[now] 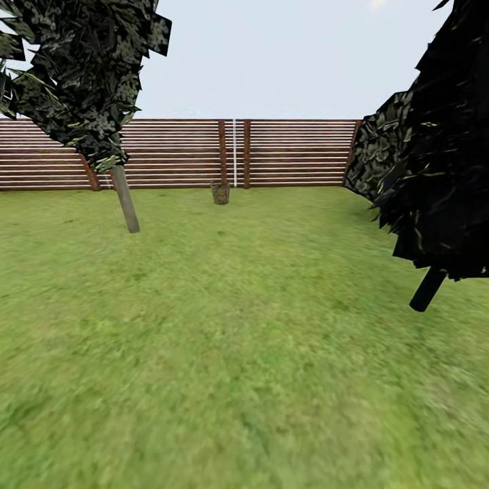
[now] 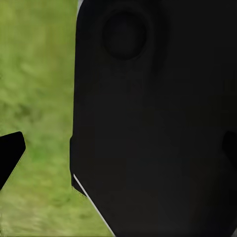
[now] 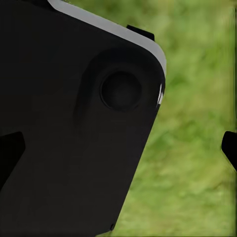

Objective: Take the three Easter eggs out of the wicker basket on the lawn in the garden, then place them on the lawn next to a single tree (choose any tree) so that all three eggs are next to the same tree and none are left in the basket.

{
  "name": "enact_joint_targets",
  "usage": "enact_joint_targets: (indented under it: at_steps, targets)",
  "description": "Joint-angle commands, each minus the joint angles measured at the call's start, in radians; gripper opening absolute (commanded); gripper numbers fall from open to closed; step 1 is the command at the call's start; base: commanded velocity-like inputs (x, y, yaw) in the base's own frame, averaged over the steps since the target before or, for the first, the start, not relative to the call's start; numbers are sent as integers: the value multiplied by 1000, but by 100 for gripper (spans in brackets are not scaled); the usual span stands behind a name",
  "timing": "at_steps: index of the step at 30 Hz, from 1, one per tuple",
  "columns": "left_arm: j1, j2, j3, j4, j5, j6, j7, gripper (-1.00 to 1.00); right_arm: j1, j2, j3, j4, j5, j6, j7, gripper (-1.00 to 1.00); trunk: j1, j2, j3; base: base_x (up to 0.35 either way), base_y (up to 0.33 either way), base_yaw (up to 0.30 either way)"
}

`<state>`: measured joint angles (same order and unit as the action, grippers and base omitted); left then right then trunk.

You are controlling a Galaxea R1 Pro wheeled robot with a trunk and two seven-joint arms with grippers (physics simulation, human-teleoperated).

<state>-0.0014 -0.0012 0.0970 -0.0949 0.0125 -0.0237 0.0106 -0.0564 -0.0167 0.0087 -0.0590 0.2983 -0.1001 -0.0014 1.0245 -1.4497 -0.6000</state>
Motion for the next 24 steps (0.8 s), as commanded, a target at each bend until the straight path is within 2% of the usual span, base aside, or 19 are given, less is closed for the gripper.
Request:
enact_joint_targets:
  at_steps: [1,13,19,24]
  targets:
    - [0,0,6,0,1,-2,0,100,0,0,0,1,4,-3,0,100,1,0,-1,327,0,0]
    - [0,3,7,-1,2,-1,0,100,-1,0,0,1,4,-3,0,100,1,0,-1,327,0,0]
    - [0,2,35,2,1,-2,0,100,-1,-1,0,1,4,-3,0,100,1,0,-1,327,0,0]
    - [0,0,41,1,1,-2,0,100,-1,2,-1,1,7,-3,1,100,1,0,-1,327,0,0]
